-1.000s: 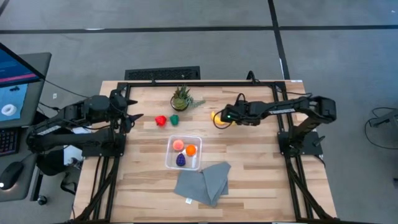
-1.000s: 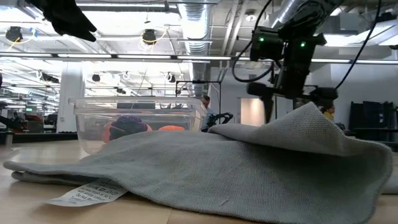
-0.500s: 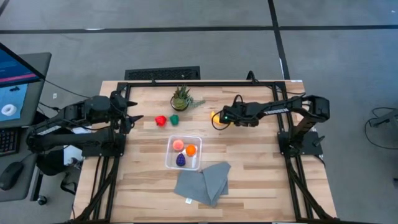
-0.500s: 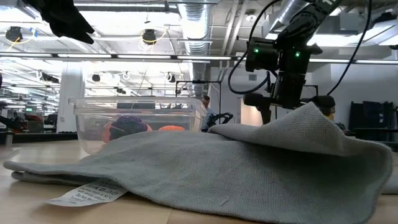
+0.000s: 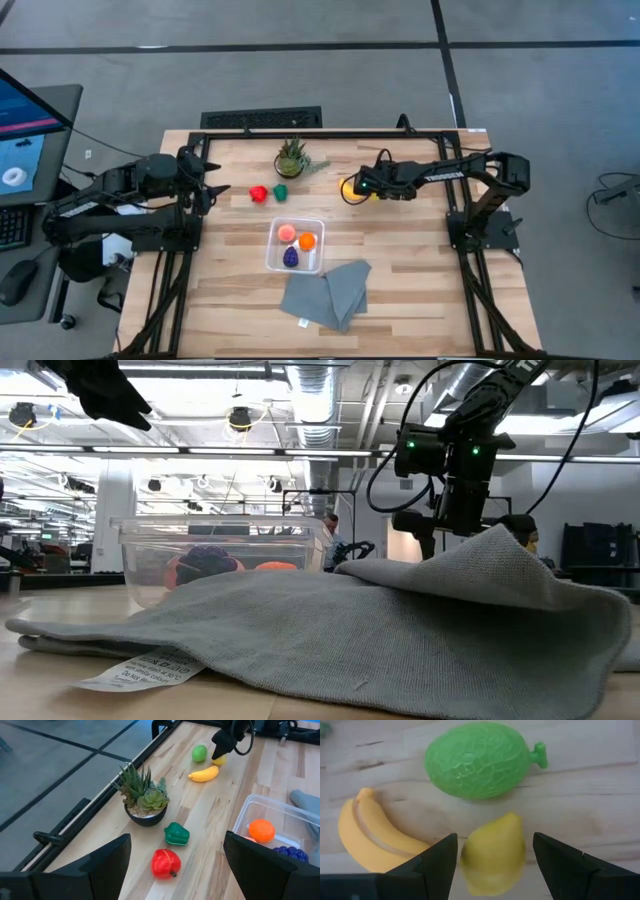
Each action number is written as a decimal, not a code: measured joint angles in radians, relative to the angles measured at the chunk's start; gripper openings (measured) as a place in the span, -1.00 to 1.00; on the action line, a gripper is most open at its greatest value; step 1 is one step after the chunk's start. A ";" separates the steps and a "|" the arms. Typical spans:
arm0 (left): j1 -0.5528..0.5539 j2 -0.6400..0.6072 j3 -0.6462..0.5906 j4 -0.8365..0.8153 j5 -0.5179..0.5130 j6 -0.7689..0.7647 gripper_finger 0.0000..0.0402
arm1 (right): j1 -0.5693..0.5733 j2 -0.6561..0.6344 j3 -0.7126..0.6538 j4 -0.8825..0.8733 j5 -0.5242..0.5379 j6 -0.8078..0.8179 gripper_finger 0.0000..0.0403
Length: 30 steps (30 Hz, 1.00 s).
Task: Pick and placing Produce into tupperware
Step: Put the yellow lemon into the transparent container
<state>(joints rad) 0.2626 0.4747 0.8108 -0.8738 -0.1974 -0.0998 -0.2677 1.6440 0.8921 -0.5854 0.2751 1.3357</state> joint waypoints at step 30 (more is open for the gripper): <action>0.000 0.000 0.000 0.000 -0.001 -0.016 0.53 | -0.003 0.000 -0.026 0.000 -0.017 -0.035 0.40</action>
<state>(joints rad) 0.2626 0.4747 0.8108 -0.8733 -0.1986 -0.1162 -0.2710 1.6440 0.8665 -0.5855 0.2581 1.3010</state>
